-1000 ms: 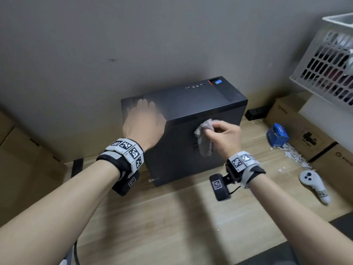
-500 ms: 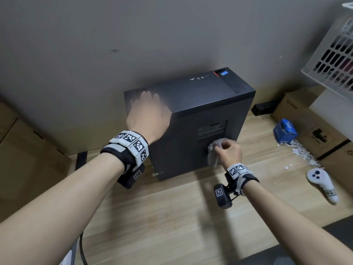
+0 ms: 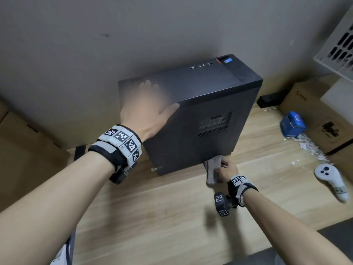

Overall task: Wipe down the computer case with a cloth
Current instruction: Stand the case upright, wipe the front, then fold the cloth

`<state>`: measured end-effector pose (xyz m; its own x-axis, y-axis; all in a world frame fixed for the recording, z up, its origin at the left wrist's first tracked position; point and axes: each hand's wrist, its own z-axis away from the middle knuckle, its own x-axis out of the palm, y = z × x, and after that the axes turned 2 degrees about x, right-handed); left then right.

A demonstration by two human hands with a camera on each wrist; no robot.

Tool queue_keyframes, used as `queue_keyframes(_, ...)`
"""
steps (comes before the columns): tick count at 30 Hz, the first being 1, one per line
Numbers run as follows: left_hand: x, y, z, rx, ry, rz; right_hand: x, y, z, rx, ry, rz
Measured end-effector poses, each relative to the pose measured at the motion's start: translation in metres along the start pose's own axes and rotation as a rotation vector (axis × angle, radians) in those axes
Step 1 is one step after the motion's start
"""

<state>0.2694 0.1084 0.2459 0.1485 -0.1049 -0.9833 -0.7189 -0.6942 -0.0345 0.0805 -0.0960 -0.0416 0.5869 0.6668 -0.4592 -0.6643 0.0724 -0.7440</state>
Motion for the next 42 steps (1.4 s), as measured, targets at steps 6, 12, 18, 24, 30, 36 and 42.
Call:
queue_keyframes(6,-0.003,0.002,0.004,0.003,0.044,0.021,0.021,-0.034,0.004,0.058,0.077,-0.093)
queue_keyframes(12,-0.005,0.006,0.008,-0.001,0.045,0.027,0.01,-0.094,0.046,-0.189,0.088,-0.298)
queue_keyframes(18,-0.006,0.005,0.008,0.002,0.028,0.024,-0.03,-0.172,0.114,-0.495,0.048,-0.513)
queue_keyframes(24,-0.015,0.0,0.006,-0.046,-0.016,0.216,-0.092,-0.186,0.115,-0.518,0.126,-0.442)
queue_keyframes(30,-0.013,-0.025,0.016,-0.286,0.111,0.394,-0.131,-0.161,0.082,-0.372,0.298,-0.355)
queue_keyframes(36,-0.01,-0.031,0.033,-0.55,0.023,0.889,-0.102,-0.151,0.066,-0.33,0.232,-0.154)
queue_keyframes(42,0.041,-0.058,0.013,-0.61,0.016,1.178,-0.053,-0.144,0.063,-0.299,0.266,-0.135)
